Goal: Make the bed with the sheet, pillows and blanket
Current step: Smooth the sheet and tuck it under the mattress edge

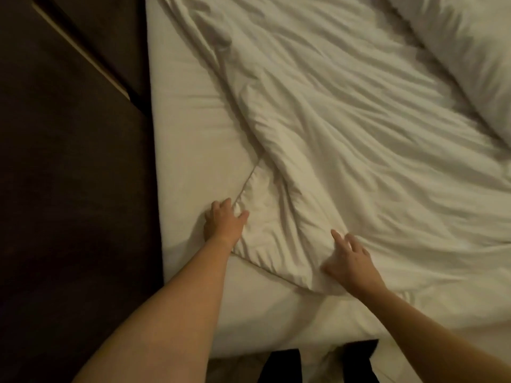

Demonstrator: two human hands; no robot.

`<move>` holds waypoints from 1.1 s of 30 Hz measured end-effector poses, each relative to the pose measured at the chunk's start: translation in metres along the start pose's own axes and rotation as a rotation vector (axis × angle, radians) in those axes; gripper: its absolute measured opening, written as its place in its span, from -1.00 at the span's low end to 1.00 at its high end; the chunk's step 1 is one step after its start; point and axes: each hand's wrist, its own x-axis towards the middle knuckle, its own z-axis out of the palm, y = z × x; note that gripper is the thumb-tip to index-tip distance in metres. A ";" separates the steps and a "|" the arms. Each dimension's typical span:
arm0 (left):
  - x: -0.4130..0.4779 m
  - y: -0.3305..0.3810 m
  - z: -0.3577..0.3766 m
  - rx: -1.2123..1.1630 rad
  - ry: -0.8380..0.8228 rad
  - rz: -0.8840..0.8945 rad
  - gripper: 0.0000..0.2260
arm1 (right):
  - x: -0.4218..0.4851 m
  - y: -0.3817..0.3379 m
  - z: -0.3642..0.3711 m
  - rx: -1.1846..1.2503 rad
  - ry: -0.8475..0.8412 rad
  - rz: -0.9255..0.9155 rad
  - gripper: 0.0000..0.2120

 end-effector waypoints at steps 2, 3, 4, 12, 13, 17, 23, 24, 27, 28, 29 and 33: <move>0.004 -0.005 0.007 -0.083 0.012 0.058 -0.51 | 0.003 -0.002 0.010 -0.031 0.009 -0.001 -0.06; 0.002 -0.006 0.009 -0.135 0.006 0.076 -0.59 | 0.002 -0.004 0.013 -0.047 0.020 0.000 -0.05; -0.001 -0.009 0.009 -0.174 0.005 0.083 -0.65 | 0.000 -0.006 0.014 -0.062 0.029 0.002 -0.06; -0.064 -0.064 -0.035 -0.215 0.206 -0.049 -0.90 | -0.034 -0.018 0.010 -0.117 0.017 -0.085 -0.24; -0.076 -0.079 -0.038 -0.161 0.215 -0.075 -0.91 | -0.038 -0.020 0.011 -0.122 0.010 -0.121 -0.27; -0.130 -0.131 -0.034 0.059 0.185 -0.195 -0.84 | -0.050 -0.035 0.019 -0.221 -0.027 -0.217 -0.27; -0.214 -0.158 -0.011 0.297 0.098 -0.246 -0.70 | -0.077 -0.030 0.041 -0.273 -0.097 -0.250 -0.25; -0.223 -0.160 -0.009 0.330 0.100 -0.236 -0.70 | -0.083 -0.026 0.044 -0.278 -0.104 -0.257 -0.27; -0.248 -0.167 -0.007 0.437 0.109 -0.203 -0.70 | -0.100 -0.015 0.053 -0.274 -0.121 -0.296 -0.29; -0.255 -0.169 -0.006 0.471 0.120 -0.199 -0.70 | -0.104 -0.012 0.056 -0.266 -0.125 -0.314 -0.29; -0.262 -0.172 -0.005 0.491 0.133 -0.193 -0.71 | -0.109 -0.010 0.059 -0.264 -0.124 -0.333 -0.29; -0.278 -0.180 0.010 0.537 0.145 -0.148 -0.73 | -0.127 0.000 0.072 -0.302 -0.087 -0.401 -0.31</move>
